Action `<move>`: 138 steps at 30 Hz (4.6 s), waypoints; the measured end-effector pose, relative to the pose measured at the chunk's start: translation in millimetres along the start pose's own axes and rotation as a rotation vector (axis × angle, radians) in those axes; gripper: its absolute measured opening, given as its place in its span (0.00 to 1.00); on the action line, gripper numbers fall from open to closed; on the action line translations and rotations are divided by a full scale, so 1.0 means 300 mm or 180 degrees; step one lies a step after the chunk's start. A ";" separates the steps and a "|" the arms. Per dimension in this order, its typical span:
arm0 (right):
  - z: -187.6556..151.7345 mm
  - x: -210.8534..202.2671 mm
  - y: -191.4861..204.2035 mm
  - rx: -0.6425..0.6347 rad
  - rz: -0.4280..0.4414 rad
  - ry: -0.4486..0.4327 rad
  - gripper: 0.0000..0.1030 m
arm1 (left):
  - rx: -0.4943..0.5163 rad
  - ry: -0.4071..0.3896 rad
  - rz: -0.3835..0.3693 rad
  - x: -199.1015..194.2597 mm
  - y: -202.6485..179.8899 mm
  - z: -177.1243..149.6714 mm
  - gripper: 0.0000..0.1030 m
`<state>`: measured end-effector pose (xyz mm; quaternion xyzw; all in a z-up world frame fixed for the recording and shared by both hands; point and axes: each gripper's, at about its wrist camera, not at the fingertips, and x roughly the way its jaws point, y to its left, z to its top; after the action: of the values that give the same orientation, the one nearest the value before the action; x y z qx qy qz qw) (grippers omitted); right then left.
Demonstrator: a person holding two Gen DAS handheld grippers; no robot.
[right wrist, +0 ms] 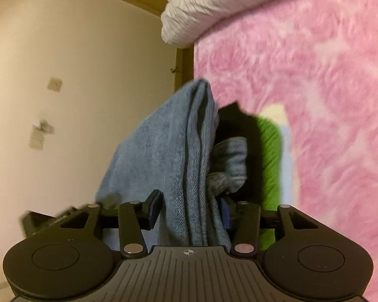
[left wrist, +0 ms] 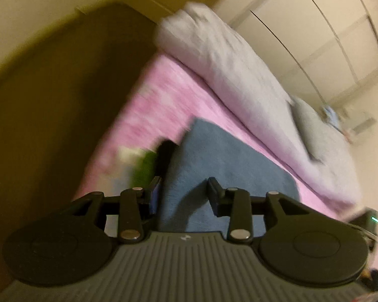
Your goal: Fold clothes
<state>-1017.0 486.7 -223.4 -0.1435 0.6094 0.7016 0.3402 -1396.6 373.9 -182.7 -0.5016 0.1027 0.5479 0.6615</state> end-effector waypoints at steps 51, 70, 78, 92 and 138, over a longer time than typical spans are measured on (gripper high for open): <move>-0.526 -0.152 0.216 -0.2986 -0.0648 0.0093 0.41 | 0.0192 -0.0588 0.1279 -0.179 -0.176 -0.447 0.08; -0.523 -0.670 0.192 -0.2465 -0.0304 0.0149 0.51 | -0.0150 -0.0571 0.2162 -0.352 -0.896 -0.792 0.26; -0.517 -0.938 0.058 -0.2983 -0.0151 0.0266 0.51 | -0.0504 -0.0729 0.2535 -0.298 -1.220 -1.001 0.32; -0.455 -1.212 -0.129 -0.3485 -0.0139 0.0252 0.51 | -0.0751 -0.0880 0.2973 -0.191 -1.554 -1.221 0.32; -0.259 -0.752 -0.065 -0.3261 -0.0264 0.1188 0.51 | -0.1189 -0.0614 0.3081 0.004 -1.257 -1.039 0.32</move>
<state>-856.9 344.9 -116.0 -0.4368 0.2335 0.8573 0.1403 -954.8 171.8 -124.0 -0.4534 0.1619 0.8434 0.2386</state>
